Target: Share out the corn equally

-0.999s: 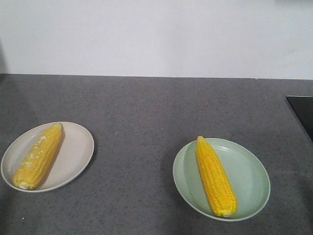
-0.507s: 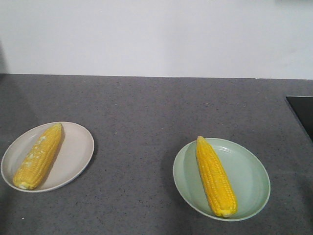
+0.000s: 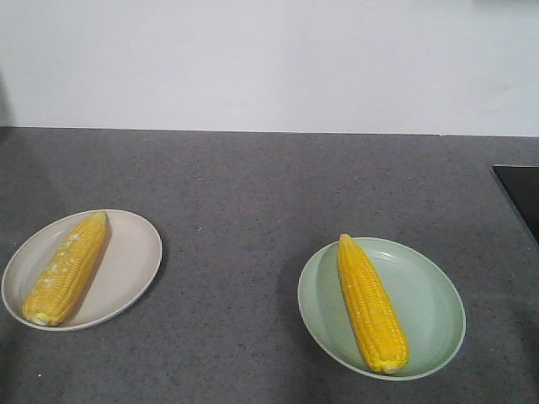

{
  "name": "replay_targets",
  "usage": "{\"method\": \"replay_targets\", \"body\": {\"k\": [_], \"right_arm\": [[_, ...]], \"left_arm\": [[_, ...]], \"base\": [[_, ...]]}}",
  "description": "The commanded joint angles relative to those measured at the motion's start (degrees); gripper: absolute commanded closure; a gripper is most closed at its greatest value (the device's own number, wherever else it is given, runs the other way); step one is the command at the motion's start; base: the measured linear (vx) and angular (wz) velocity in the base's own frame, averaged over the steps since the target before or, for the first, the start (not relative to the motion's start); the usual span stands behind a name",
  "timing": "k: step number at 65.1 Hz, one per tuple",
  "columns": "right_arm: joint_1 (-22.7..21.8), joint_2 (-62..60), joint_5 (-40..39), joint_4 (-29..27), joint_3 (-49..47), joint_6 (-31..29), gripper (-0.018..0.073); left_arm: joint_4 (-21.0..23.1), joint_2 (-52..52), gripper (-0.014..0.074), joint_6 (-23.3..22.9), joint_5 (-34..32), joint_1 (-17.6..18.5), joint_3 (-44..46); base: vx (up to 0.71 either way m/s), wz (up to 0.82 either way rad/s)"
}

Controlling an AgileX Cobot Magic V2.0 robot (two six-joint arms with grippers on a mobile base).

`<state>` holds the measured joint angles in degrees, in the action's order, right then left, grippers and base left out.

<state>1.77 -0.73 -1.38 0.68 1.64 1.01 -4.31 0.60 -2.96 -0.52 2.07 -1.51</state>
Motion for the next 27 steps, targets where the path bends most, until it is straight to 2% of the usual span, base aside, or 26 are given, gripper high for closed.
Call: {"method": "replay_targets", "body": {"k": [1,27], "right_arm": [[-0.2,-0.2,-4.7,0.2,0.5,-0.4,0.0570],[-0.2,-0.2,-4.7,0.2,0.5,-0.4,0.0570]], "left_arm": [[0.6,1.0,0.0603,0.0,-4.1,-0.1,-0.6],[0.6,1.0,0.0603,0.0,-4.1,-0.1,-0.6]], "base": [[0.00,0.00],[0.00,0.00]]}}
